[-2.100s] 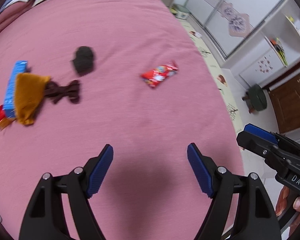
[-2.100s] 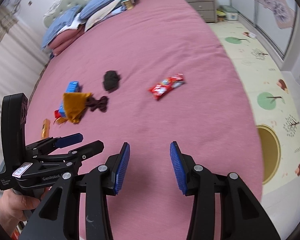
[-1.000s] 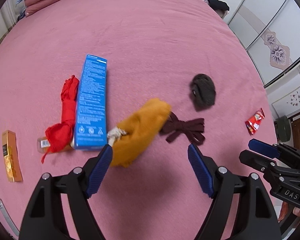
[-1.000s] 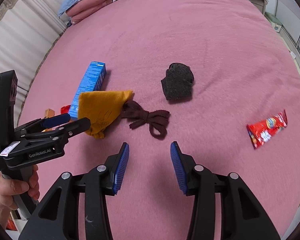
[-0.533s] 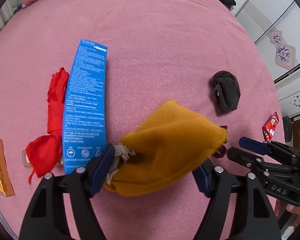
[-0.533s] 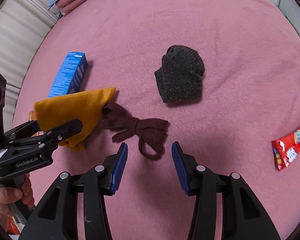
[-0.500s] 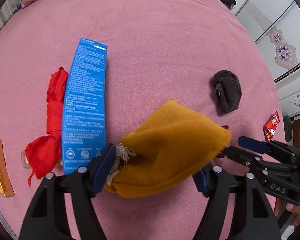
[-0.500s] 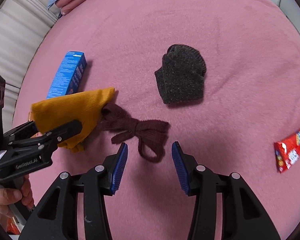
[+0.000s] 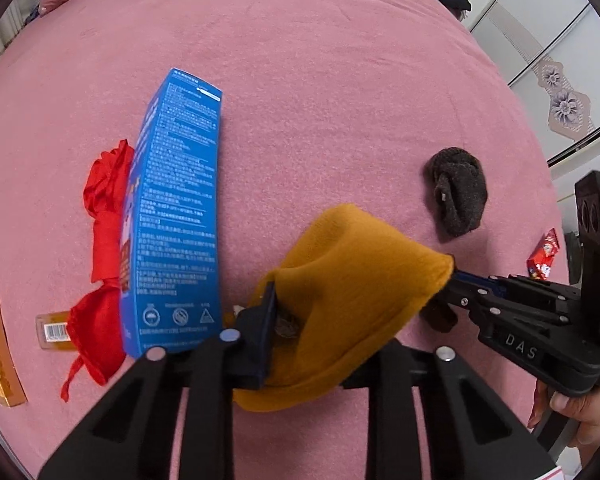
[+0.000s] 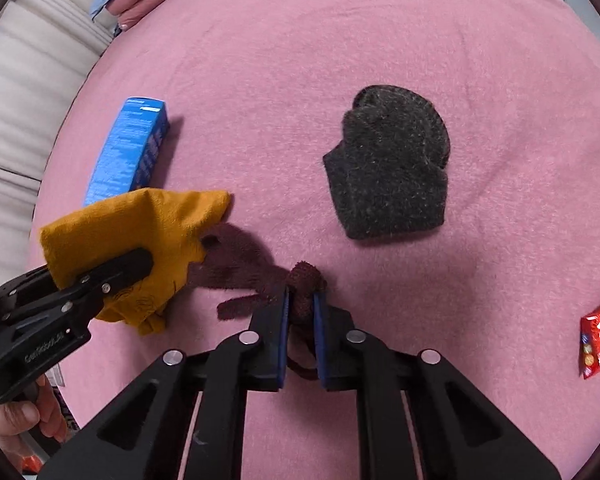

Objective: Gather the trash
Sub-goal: 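Grasp the mustard knit hat with the left tool while the right tool grasps the maroon cord, then carry the hat and cord to the yellow bin and open both tools over it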

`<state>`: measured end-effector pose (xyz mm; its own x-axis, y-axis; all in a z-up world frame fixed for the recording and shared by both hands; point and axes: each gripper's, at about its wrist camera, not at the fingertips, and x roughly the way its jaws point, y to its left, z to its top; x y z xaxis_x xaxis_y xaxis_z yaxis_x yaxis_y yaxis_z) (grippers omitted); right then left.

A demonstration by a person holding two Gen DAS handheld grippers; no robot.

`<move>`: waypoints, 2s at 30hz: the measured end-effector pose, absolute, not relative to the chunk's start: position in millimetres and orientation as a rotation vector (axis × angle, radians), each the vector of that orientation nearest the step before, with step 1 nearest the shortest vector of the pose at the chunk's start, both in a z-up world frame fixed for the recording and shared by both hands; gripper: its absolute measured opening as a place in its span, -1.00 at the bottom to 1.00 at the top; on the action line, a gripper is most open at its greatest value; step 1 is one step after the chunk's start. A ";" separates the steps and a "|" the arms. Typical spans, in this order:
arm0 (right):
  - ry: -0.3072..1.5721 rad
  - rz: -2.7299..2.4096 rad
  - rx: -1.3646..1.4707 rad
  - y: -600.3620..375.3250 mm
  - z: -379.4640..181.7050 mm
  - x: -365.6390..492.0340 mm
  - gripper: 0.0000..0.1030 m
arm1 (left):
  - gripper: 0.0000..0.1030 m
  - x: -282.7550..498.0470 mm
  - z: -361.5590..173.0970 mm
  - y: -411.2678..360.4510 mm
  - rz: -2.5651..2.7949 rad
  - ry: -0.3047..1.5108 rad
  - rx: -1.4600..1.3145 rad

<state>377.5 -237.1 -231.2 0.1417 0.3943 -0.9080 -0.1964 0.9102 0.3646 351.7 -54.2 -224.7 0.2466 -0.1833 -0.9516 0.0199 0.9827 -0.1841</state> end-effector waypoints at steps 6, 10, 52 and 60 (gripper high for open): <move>1.336 0.444 0.176 -251.6 -211.9 348.5 -0.84 | -0.66 330.9 -215.8 -59.0 -0.144 1.327 -0.209; 1.332 0.444 0.184 -261.8 -196.7 328.4 -0.84 | -0.67 308.8 -209.1 -72.7 -0.165 1.346 -0.203; 1.105 -0.077 0.487 -645.7 -97.8 77.4 -0.83 | -0.67 155.8 -141.7 -476.3 -0.674 1.402 -0.005; 1.076 -0.170 0.559 -715.7 -104.9 62.7 -0.83 | -0.67 155.9 -142.0 -554.5 -0.753 1.400 0.078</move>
<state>62.7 -715.7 -104.9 0.4768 0.1345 -0.8687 0.3960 0.8494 0.3489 156.0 -554.5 -142.0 -0.0180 -0.4291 -0.9031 0.5169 0.7692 -0.3758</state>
